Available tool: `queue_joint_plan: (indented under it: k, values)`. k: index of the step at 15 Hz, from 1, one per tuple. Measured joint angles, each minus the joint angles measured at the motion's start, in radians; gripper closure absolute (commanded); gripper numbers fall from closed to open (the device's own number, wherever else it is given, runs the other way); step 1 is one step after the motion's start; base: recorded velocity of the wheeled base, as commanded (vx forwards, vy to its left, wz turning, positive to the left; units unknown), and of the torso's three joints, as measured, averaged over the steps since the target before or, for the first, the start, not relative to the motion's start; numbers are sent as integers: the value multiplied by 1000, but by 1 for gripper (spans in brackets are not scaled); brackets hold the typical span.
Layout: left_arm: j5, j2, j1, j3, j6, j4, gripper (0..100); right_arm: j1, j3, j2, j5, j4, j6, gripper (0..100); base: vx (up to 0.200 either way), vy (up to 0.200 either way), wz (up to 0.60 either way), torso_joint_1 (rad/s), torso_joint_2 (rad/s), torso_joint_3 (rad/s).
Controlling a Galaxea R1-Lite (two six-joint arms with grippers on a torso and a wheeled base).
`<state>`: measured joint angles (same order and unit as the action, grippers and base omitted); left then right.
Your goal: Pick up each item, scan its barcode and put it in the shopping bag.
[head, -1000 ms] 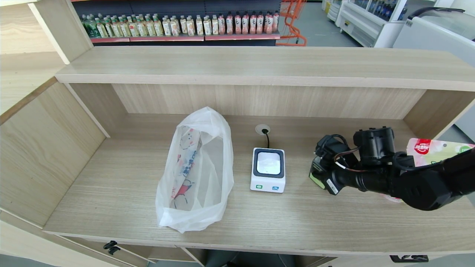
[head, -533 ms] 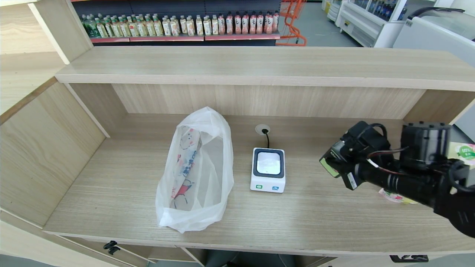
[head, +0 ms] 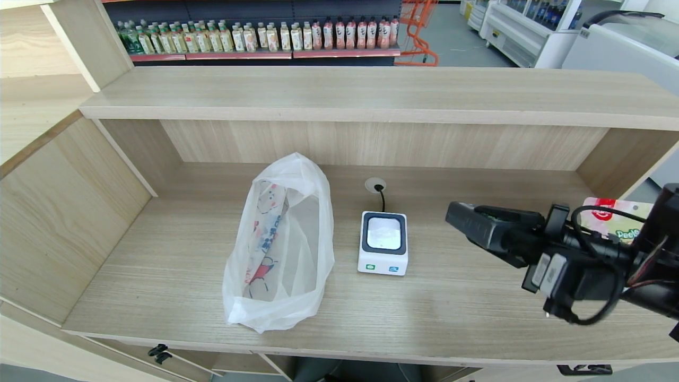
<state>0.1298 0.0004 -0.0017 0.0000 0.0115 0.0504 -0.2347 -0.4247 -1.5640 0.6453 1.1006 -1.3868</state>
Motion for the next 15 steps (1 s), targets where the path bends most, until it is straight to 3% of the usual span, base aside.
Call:
queue_joint_plan:
  k: [2,4,7,9,15]
  values:
    - [0,0,0,0,0,0,0,-12,0,-6,200,-33,-417,100,0,0,0,0,0,0]
    - [0,0,0,0,0,0,0,-67,0,-13,344,-184,-760,100,0,0,0,0,0,0]
    - [0,0,0,0,0,0,0,-170,-11,-25,497,-291,-1050,100,0,0,0,0,0,0]
    - [0,0,0,0,0,0,0,-227,-21,-34,535,-297,-1111,100,0,0,0,0,0,0]
    - [0,0,0,0,0,0,0,-278,-26,-41,547,-300,-1174,100,0,0,0,0,0,0]
